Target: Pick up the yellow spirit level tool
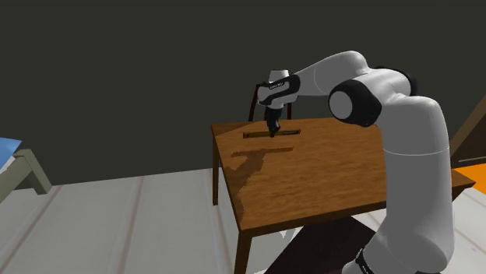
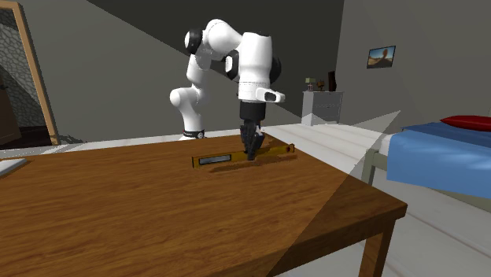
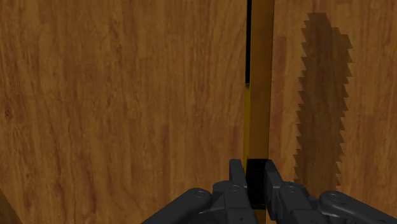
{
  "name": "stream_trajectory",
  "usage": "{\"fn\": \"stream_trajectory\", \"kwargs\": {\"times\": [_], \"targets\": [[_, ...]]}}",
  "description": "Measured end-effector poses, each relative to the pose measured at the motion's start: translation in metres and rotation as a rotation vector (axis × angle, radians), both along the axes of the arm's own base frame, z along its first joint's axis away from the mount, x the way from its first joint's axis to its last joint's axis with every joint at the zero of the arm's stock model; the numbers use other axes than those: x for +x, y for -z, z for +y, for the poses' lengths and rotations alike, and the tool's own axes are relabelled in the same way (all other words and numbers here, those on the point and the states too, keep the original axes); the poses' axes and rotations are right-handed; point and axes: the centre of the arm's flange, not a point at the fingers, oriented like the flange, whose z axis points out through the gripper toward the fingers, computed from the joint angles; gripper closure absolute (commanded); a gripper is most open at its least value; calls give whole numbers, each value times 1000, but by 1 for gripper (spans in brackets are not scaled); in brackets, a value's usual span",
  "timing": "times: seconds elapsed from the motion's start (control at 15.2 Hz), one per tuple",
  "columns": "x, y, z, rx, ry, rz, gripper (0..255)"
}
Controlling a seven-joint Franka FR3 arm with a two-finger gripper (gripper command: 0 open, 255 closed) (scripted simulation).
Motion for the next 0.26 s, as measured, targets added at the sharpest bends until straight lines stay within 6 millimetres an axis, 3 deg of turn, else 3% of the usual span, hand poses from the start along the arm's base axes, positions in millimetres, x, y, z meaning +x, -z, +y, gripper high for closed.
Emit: {"fn": "stream_trajectory", "kwargs": {"times": [0.26], "targets": [[0, -20, 1, 0, 0, 0, 255]]}}
